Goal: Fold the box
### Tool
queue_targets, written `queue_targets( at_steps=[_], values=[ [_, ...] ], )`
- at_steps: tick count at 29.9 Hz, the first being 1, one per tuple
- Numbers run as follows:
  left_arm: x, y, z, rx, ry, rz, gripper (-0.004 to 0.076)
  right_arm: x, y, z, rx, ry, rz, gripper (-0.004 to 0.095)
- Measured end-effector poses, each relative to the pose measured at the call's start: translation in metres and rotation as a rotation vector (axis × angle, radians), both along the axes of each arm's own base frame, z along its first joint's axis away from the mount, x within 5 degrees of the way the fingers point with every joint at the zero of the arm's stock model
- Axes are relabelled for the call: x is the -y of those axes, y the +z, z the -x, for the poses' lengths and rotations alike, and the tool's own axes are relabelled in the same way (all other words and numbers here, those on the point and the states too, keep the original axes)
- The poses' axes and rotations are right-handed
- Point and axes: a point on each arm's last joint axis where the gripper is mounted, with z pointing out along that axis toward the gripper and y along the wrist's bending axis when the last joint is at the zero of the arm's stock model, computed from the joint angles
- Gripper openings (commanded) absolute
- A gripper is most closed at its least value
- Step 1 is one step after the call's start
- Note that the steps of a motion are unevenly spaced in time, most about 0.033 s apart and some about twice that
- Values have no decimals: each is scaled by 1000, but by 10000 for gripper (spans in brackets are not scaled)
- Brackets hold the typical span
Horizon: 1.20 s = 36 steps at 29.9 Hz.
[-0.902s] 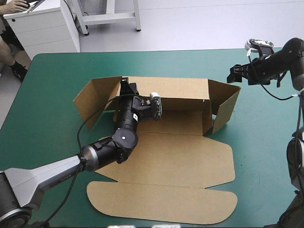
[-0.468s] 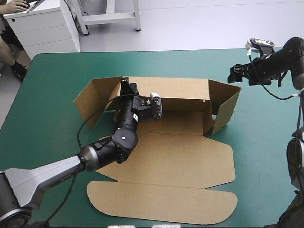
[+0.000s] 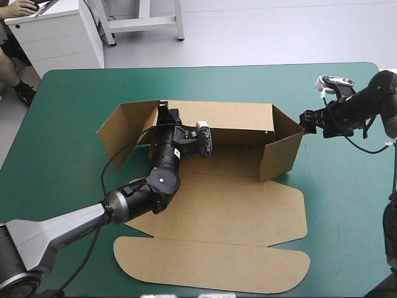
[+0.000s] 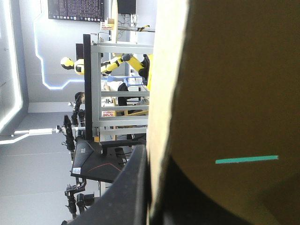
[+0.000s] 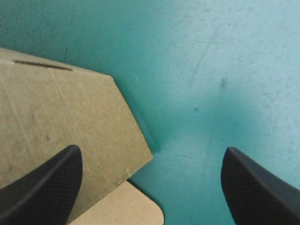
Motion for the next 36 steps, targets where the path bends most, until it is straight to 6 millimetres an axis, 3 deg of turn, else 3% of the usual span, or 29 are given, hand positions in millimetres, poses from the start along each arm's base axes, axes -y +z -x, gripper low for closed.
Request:
queue_targets(
  at_steps=[9,19,31,36],
  values=[
    [0,0,0,0,0,0,-10,-13,-7,28,18,90,-95,737],
    [0,0,0,0,-1,0,-10,-30,-40,57,52,222,-235,737],
    [1,0,0,-4,-8,1,-10,-33,-51,56,182,274,-228,737],
    [1,0,0,-4,-9,2,-10,-50,-56,56,202,322,-200,737]
  ],
)
